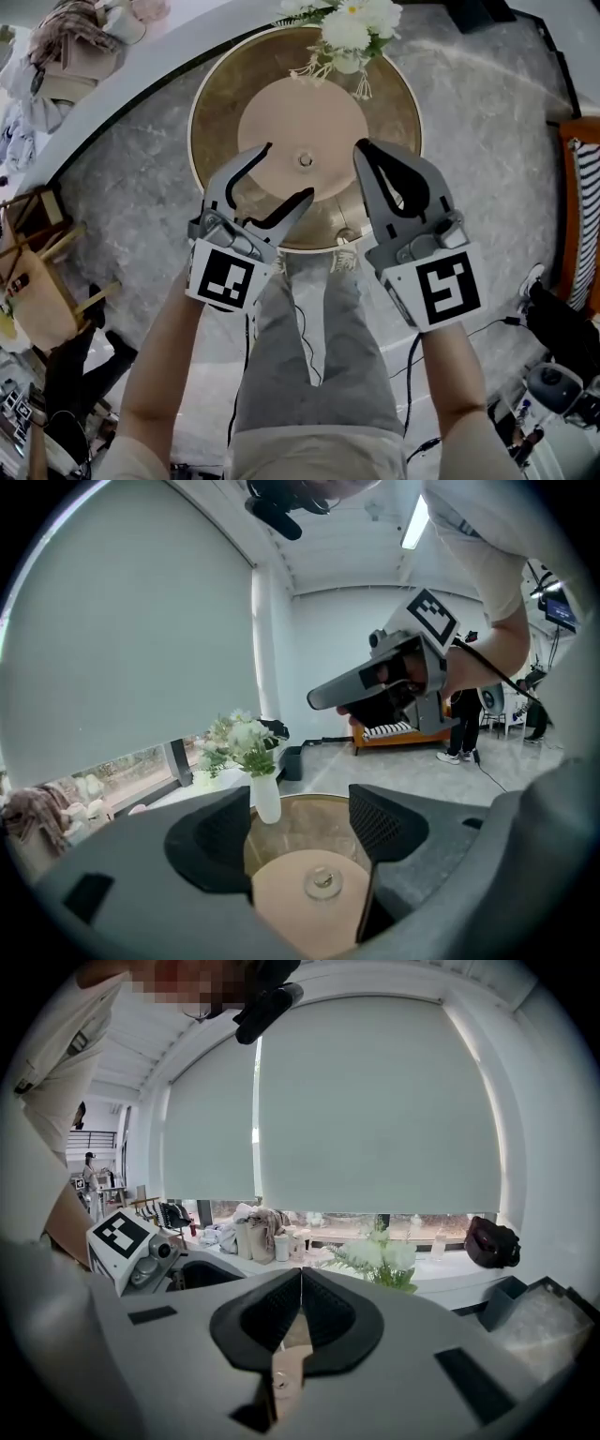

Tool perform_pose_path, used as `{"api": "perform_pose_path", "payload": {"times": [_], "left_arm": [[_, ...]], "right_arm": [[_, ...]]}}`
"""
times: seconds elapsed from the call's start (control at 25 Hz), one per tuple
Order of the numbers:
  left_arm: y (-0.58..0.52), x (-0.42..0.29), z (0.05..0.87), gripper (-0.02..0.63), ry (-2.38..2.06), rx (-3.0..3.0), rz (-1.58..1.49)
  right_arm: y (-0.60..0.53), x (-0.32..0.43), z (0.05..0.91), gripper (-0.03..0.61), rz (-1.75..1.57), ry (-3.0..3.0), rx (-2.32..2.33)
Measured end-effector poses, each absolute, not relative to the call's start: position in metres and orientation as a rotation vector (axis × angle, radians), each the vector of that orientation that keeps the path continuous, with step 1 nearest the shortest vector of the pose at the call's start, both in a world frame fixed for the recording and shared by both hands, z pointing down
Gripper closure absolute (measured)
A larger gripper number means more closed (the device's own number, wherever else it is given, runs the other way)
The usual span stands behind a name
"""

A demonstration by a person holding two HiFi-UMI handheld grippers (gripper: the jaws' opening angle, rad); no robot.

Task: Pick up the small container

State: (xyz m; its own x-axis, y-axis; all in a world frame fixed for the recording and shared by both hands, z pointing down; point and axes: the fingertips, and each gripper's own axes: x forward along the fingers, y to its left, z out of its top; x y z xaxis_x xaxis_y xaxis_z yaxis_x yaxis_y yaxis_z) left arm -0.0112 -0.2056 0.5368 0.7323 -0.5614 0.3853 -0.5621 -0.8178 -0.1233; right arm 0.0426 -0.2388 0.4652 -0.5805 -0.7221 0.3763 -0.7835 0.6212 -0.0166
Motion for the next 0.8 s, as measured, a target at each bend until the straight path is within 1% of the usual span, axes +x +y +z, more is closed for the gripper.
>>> {"api": "perform_pose_path", "payload": {"times": [0.2,0.32,0.8], "left_arm": [[-0.208,-0.006,0.585,0.285,-0.907,2.923,0.641],[-0.206,0.005,0.614,0.279,-0.878,2.928,0.570],[-0.205,0.028,0.714,0.265,-0.728,2.902,0.649]], "right_arm": [[-0.237,0.032,0.504,0.571,0.344,-2.504,1.207],[-0.236,0.030,0.526,0.571,0.363,-2.506,1.193],[-0.238,0.024,0.594,0.571,0.424,-2.490,1.137]]}}
